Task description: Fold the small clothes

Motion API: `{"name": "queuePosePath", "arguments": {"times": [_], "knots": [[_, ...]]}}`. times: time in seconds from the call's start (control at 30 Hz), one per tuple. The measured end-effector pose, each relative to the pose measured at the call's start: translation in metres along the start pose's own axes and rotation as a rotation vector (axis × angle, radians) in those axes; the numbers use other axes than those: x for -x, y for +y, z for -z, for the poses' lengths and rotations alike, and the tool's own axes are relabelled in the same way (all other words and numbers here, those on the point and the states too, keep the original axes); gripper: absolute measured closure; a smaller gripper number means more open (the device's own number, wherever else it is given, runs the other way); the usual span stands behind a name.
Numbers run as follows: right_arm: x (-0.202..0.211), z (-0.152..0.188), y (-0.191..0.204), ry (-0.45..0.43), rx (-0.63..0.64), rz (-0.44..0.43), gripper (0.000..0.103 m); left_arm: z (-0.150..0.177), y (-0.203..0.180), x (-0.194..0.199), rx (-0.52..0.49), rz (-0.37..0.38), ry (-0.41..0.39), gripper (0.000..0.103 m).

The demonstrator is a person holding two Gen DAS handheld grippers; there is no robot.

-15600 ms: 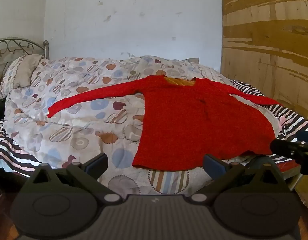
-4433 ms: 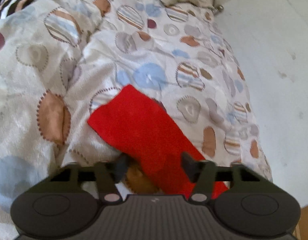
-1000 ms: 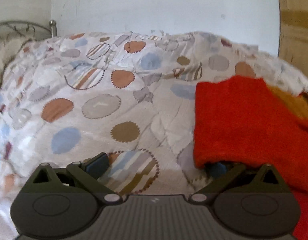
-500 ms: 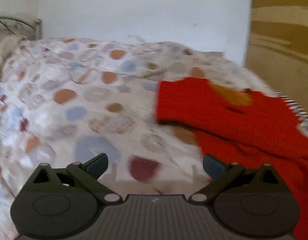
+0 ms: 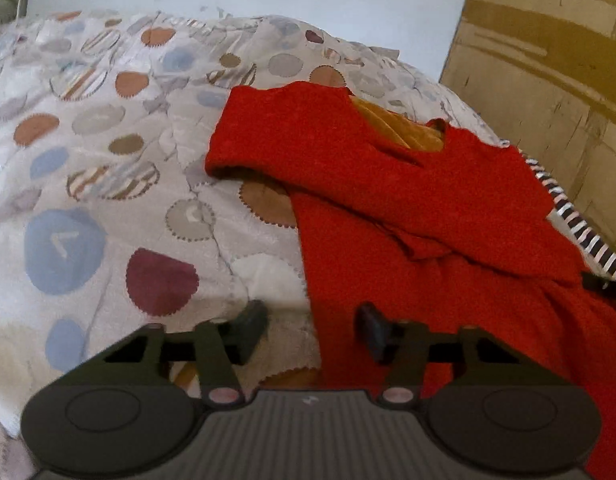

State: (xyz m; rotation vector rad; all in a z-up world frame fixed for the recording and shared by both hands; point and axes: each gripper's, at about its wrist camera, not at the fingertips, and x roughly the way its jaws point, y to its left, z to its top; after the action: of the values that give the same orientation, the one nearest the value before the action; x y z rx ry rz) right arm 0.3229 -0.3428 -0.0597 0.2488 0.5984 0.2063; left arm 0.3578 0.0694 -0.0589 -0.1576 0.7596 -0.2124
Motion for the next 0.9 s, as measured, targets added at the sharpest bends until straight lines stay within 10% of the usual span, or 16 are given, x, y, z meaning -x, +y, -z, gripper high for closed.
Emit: {"name": "queuePosePath", "arguments": {"times": [0.03, 0.07, 0.3, 0.53, 0.9], "knots": [[0.001, 0.001, 0.003, -0.002, 0.022, 0.009, 0.083, 0.001, 0.001, 0.001, 0.003, 0.021, -0.005, 0.093], [0.003, 0.0, 0.003, -0.012, 0.028, 0.016, 0.093, 0.001, 0.001, 0.006, 0.008, 0.037, -0.018, 0.096], [0.051, -0.015, 0.006, -0.163, 0.056, 0.114, 0.096, -0.002, -0.005, 0.047, 0.032, -0.035, -0.106, 0.099], [0.026, 0.005, -0.023, -0.067, -0.059, 0.145, 0.096, 0.01, 0.016, 0.022, 0.093, -0.068, -0.039, 0.099], [0.076, 0.032, -0.024, -0.046, -0.122, -0.006, 0.056, 0.038, 0.02, 0.047, 0.129, 0.067, 0.012, 0.043]]}}
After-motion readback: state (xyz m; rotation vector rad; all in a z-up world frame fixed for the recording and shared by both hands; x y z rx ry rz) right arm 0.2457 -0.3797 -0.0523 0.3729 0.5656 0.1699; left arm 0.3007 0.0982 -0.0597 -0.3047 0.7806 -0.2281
